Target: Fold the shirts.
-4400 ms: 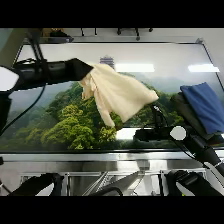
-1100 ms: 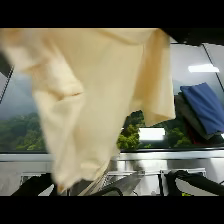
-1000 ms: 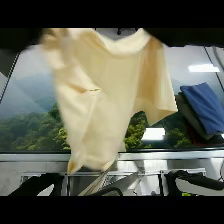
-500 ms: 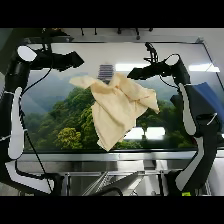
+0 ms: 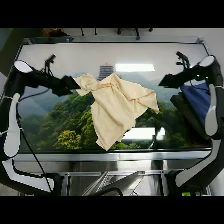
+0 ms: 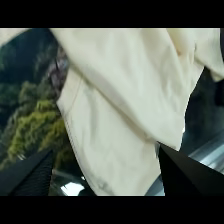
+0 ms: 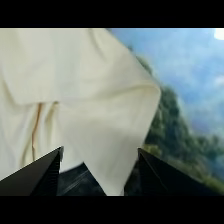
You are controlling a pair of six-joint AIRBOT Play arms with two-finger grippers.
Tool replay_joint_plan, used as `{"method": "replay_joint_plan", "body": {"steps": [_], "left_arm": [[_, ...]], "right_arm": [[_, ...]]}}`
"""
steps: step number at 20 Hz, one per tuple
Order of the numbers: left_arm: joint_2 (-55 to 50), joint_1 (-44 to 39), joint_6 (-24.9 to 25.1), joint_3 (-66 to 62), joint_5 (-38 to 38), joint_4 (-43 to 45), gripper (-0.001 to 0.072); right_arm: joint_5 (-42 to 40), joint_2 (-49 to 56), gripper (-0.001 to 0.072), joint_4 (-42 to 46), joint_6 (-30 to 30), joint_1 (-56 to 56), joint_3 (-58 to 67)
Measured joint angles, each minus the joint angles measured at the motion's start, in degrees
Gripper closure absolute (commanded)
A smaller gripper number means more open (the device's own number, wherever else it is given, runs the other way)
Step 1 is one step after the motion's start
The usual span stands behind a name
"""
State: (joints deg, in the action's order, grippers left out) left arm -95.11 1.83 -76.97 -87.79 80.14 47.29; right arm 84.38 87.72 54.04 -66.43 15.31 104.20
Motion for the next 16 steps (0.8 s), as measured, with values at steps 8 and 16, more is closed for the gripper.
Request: {"method": "replay_joint_plan", "body": {"steps": [8, 16], "left_arm": [[2.10, -11.30, 3.10, 23.63, -9.35, -0.70, -0.0002], [2.14, -17.51, 3.43, 26.99, -13.81, -0.55, 0.0244]], "right_arm": [[0.52, -4.90, 0.0196, -4.07, 4.46, 7.74, -22.95], [-5.70, -3.61, 0.0197, -7.08, 7.76, 2.03, -29.38]]}}
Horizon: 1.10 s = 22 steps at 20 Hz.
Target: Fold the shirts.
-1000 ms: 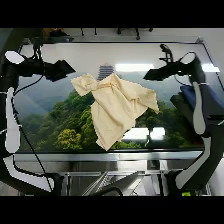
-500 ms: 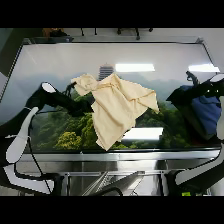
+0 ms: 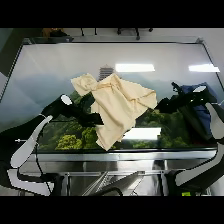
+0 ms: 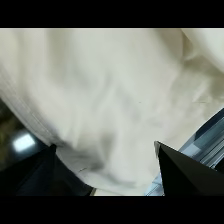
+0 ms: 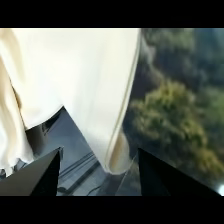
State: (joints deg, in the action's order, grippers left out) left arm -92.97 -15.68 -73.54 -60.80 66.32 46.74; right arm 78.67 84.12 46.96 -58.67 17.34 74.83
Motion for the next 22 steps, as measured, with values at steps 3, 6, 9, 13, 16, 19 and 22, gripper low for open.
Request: {"method": "replay_joint_plan", "body": {"steps": [3, 6, 9, 13, 16, 19, 22], "left_arm": [[0.00, -1.25, 0.09, 0.17, -0.90, 0.09, 0.0296], [0.00, -0.68, 0.09, -0.07, -0.52, 0.11, 0.0295], [0.00, 2.16, 0.11, -1.11, 2.38, 0.15, 0.0193], [0.17, 6.80, 0.13, -0.28, 6.64, 0.15, 0.0016], [0.35, 8.17, 0.13, 3.54, 6.08, -0.90, 0.0016], [0.55, 7.13, 1.05, 7.43, 2.82, -4.96, 0.0017], [0.50, 4.22, 2.73, 9.01, -2.38, -9.77, 0.0130]], "right_arm": [[-0.59, 0.72, 0.0280, -0.90, 0.24, -1.38, -0.28], [-1.44, 1.20, 0.0377, -0.42, 0.28, -1.95, -0.44], [-2.29, 1.42, 0.0626, 0.37, 0.44, -2.19, -0.52], [-2.29, 1.40, 0.0696, 0.35, 0.44, -2.14, -0.55], [-2.10, 1.03, 0.0696, 0.11, 0.44, -2.05, -0.55], [-2.03, 0.46, 0.0696, -0.07, 0.44, -2.05, -0.55], [-1.88, 0.17, 0.0696, -0.09, 0.44, -2.05, -0.55]]}}
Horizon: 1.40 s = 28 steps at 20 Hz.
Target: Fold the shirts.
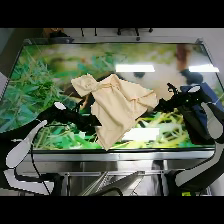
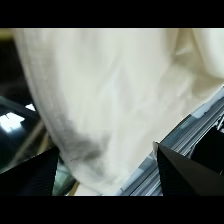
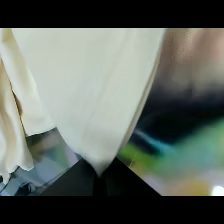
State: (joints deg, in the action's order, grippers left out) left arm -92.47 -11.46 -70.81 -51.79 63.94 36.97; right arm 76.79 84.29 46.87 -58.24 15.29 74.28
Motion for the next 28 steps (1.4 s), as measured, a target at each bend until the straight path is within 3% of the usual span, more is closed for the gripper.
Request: {"method": "replay_joint_plan", "body": {"steps": [2, 3, 9, 13, 16, 18, 23, 28], "left_arm": [[-0.20, -2.23, 0.87, -0.57, -4.15, -0.26, 0.0624], [-0.42, -3.04, 1.05, -1.14, -5.31, 0.22, 0.0693], [3.93, -1.79, 1.18, -11.58, 0.83, -1.38, 0.0697], [16.79, 6.05, -2.03, -26.80, 8.72, -1.75, 0.0696], [27.45, 14.16, -4.24, -41.44, 11.41, -2.05, 0.0697], [33.77, 20.06, -4.90, -51.54, 12.31, -2.23, 0.0697], [44.87, 35.23, -4.17, -65.79, 10.88, -1.31, 0.0697], [45.46, 40.81, -3.50, -61.53, 10.03, 1.38, 0.0697]], "right_arm": [[0.07, -0.13, 0.0696, -0.09, -0.02, 0.00, 0.00], [0.20, -0.22, 0.0696, -0.24, -0.02, 0.00, 0.00], [5.66, -5.29, 0.0697, -6.45, -0.04, 1.44, 2.78], [11.17, -13.97, 0.0697, -24.17, -0.07, 7.93, 14.43], [11.80, -20.90, 0.0697, -38.77, -0.04, 14.93, 26.69], [9.60, -25.27, 0.0698, -43.89, -0.04, 18.62, 34.01], [1.81, -34.82, 0.0698, -48.50, 3.15, 22.14, 43.78], [-2.73, -36.76, 0.0698, -44.33, 6.40, 22.73, 43.47]]}}
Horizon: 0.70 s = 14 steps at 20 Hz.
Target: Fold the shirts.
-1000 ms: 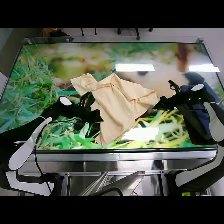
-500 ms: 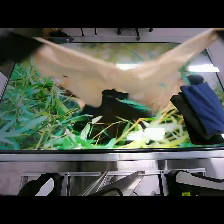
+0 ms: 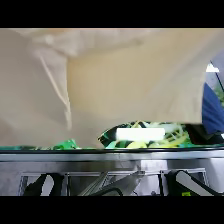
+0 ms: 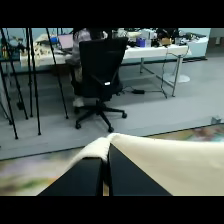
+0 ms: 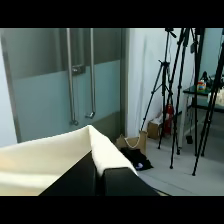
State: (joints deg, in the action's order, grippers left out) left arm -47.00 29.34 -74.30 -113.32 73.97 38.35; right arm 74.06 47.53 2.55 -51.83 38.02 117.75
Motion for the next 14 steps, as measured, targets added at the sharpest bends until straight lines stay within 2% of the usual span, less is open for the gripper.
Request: {"method": "replay_joint_plan", "body": {"steps": [4, 9, 11, 14], "left_arm": [[-8.44, -8.48, 2.71, 7.96, -0.63, 0.90, 0.0695], [-26.60, -21.22, 5.88, 17.66, -4.22, 8.44, 0.0694], [-34.23, -23.02, 6.25, 19.98, -6.58, 11.96, 0.0694], [-45.86, -23.56, 6.49, 19.80, -9.44, 15.06, 0.0694]], "right_arm": [[1.97, 5.84, 0.0698, 3.48, 1.53, -5.49, -8.85], [-0.72, 19.85, 0.0698, 17.79, 2.64, -17.38, -21.22], [-3.61, 27.28, 0.0698, 21.35, 2.64, -19.17, -23.82], [-7.74, 37.73, 0.0698, 21.70, 3.52, -20.39, -25.11]]}}
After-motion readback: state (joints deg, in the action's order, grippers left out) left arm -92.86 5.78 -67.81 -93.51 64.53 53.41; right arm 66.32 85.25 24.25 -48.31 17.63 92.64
